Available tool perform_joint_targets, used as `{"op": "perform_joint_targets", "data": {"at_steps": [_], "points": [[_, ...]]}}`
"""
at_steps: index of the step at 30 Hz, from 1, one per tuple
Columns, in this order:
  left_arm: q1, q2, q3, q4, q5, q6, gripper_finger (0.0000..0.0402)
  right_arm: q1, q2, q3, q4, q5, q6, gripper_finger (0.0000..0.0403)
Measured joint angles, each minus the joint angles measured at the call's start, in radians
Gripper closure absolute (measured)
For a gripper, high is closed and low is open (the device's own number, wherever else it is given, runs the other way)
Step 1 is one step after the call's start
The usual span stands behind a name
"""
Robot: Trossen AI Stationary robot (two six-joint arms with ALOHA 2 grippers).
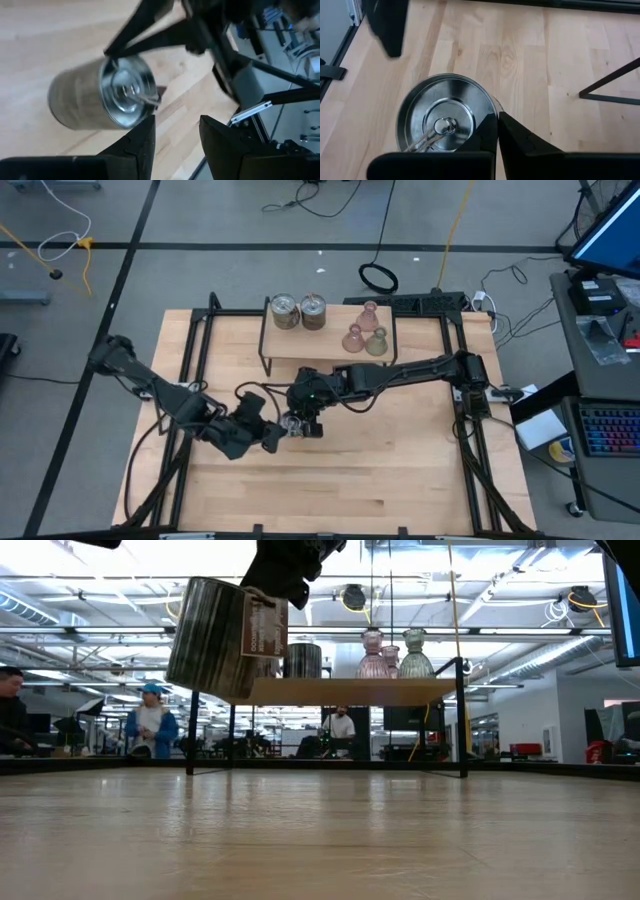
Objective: Pick & Place candle stick holders
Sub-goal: Put the scented candle on the shelf
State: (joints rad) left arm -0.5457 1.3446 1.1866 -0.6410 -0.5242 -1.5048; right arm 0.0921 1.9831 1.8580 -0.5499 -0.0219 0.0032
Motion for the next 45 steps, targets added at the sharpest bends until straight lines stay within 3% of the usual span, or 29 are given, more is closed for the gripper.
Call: {"op": "perform_joint_targets", "data": {"at_steps": [9, 39, 45], "points": [[0.019, -0.013, 0.002, -0.18, 0.023, -0.086, 0.0247, 0.0, 0.0, 0.0, 0.0, 0.022, -0.008, 0.0403], [0.191, -0.002, 0.002, -0.293, 0.207, -0.011, 0.0248, -0.01, 0.0, 0.0, 0.066, 0.025, -0.007, 0.0403], [0.218, -0.002, 0.001, -0.293, 0.231, 0.083, 0.0248, -0.011, 0.0, 0.0, 0.067, 0.026, -0.051, 0.0403]]}}
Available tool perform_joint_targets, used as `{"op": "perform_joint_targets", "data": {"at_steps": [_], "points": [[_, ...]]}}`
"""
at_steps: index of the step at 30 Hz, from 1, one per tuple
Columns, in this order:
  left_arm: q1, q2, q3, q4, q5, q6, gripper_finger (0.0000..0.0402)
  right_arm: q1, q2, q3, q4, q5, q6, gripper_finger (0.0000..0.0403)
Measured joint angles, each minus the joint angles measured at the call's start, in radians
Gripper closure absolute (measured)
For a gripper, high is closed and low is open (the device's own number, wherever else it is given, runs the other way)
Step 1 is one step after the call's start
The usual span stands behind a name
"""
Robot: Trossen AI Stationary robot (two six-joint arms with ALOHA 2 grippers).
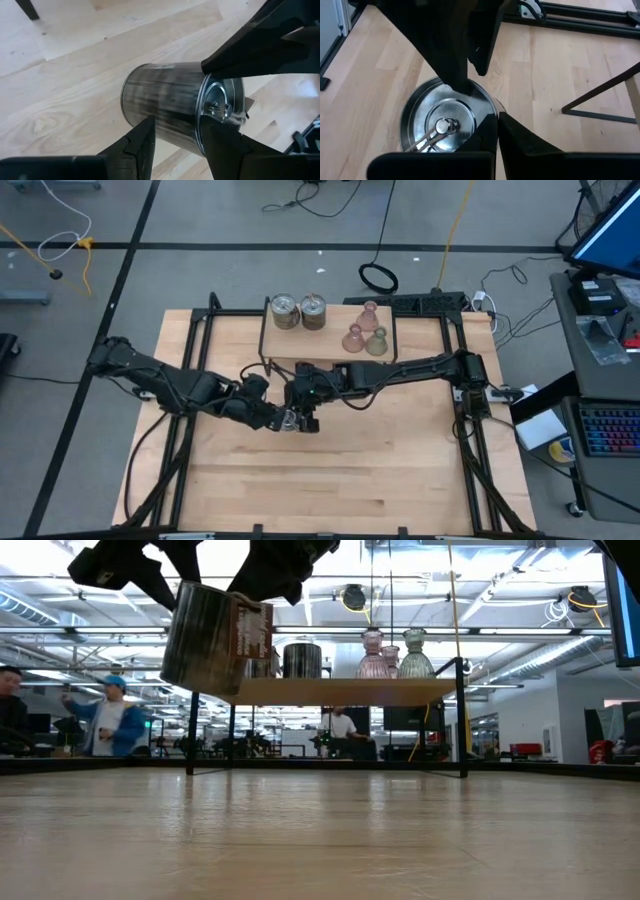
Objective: Pick & Place candle stick holders
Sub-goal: Put the scented candle on the shelf
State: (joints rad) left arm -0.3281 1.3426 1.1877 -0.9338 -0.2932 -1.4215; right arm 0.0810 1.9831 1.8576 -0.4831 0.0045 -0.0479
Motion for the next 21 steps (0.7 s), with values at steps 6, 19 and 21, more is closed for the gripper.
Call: {"op": "perform_joint_targets", "data": {"at_steps": [6, 19, 21], "points": [[0.034, 0.0, 0.0, -0.047, 0.047, 0.036, 0.0256, 0.015, 0.0, 0.0, 0.024, 0.018, -0.025, 0.0403], [0.04, 0.003, -0.006, -0.061, -0.031, 0.082, 0.0399, 0.018, -0.004, 0.0, 0.02, 0.037, -0.043, 0.0401], [0.04, 0.012, -0.007, -0.057, -0.031, 0.087, 0.04, 0.017, -0.004, 0.0, 0.005, 0.045, -0.046, 0.0401]]}}
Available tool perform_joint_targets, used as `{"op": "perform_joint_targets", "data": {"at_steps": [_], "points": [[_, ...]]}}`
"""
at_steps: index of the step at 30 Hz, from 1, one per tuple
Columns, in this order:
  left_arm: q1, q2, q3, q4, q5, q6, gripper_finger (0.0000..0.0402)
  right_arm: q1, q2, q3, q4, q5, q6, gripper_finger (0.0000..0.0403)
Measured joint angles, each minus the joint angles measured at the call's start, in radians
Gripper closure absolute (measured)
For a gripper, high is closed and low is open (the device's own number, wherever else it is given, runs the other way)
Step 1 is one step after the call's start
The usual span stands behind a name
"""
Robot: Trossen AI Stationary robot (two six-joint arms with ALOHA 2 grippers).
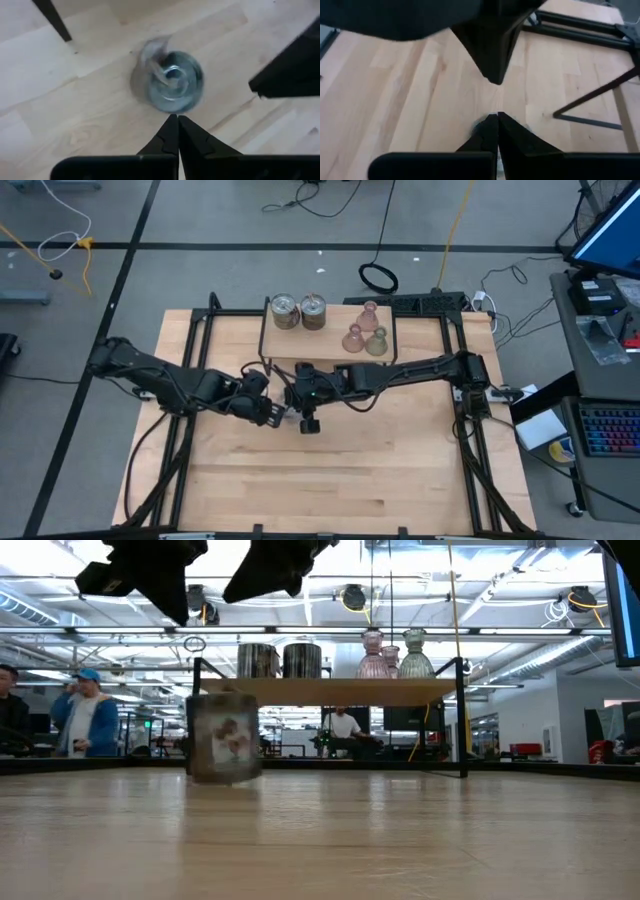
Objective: Pick & Place candle stick holders
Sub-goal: Put the scented candle on the shelf
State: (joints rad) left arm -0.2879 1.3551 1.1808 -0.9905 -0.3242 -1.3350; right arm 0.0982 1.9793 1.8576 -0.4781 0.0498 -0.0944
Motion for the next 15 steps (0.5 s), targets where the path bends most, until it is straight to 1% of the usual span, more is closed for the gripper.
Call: {"op": "perform_joint_targets", "data": {"at_steps": [5, 10, 15], "points": [[-0.011, 0.001, -0.001, -0.057, 0.001, 0.016, 0.0399, 0.001, 0.0, 0.0, -0.055, 0.003, -0.003, 0.0402], [-0.047, -0.002, -0.001, -0.063, -0.037, 0.013, 0.0399, -0.013, -0.017, 0.0, -0.111, 0.051, 0.023, 0.0402], [-0.062, -0.001, -0.001, -0.065, -0.044, 0.014, 0.0397, -0.025, -0.016, 0.0, -0.17, 0.054, 0.056, 0.0402]]}}
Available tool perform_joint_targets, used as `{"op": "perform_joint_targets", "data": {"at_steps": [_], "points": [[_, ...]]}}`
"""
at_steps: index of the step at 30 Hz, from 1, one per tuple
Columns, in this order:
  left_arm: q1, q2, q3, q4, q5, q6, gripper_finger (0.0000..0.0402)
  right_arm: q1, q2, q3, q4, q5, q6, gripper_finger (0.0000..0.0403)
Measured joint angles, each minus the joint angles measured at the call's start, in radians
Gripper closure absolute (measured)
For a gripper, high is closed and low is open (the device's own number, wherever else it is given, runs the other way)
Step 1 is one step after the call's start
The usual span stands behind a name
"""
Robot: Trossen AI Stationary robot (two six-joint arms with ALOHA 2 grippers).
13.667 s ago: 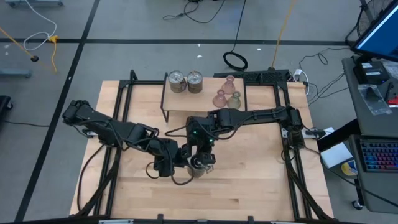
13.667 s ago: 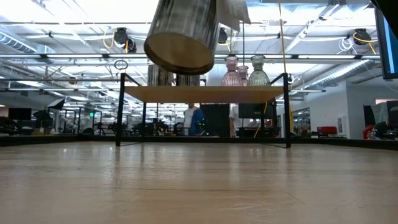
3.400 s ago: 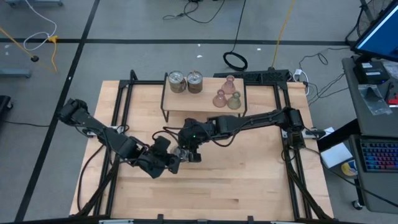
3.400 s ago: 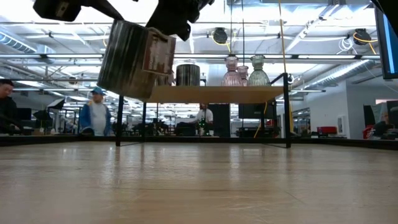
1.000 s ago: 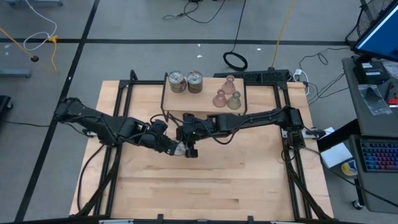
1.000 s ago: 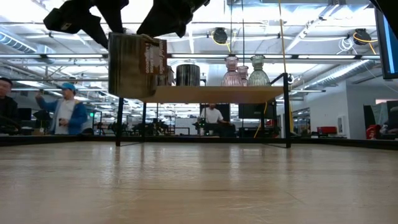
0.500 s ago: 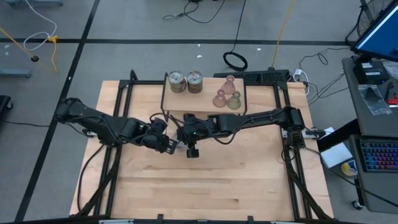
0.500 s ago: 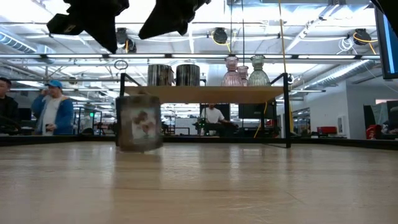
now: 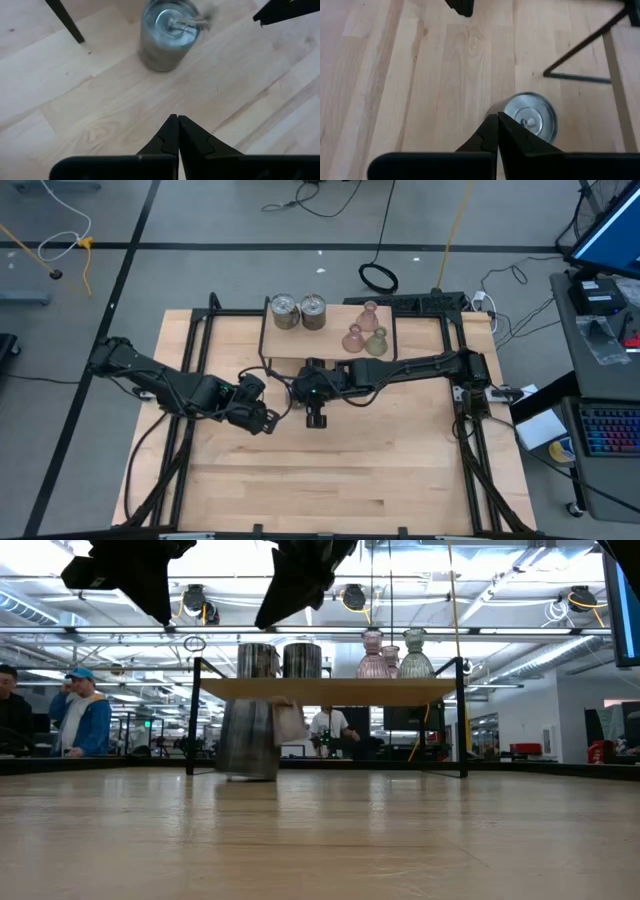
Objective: Pick & Place candle stick holders
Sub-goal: Put the scented candle on the shelf
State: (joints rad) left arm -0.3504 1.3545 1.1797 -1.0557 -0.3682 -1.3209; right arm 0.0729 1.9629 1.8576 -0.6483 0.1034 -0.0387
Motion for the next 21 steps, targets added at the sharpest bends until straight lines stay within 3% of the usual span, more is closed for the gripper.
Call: {"op": "perform_joint_targets", "data": {"at_steps": [14, 21], "points": [[-0.028, 0.0, 0.0, 0.004, -0.006, 0.034, 0.0396, -0.004, 0.0, 0.0, -0.052, 0.0, 0.014, 0.0403], [-0.034, 0.0, 0.0, 0.005, -0.005, 0.036, 0.0396, -0.004, 0.0, 0.0, -0.018, 0.0, -0.091, 0.0403]]}}
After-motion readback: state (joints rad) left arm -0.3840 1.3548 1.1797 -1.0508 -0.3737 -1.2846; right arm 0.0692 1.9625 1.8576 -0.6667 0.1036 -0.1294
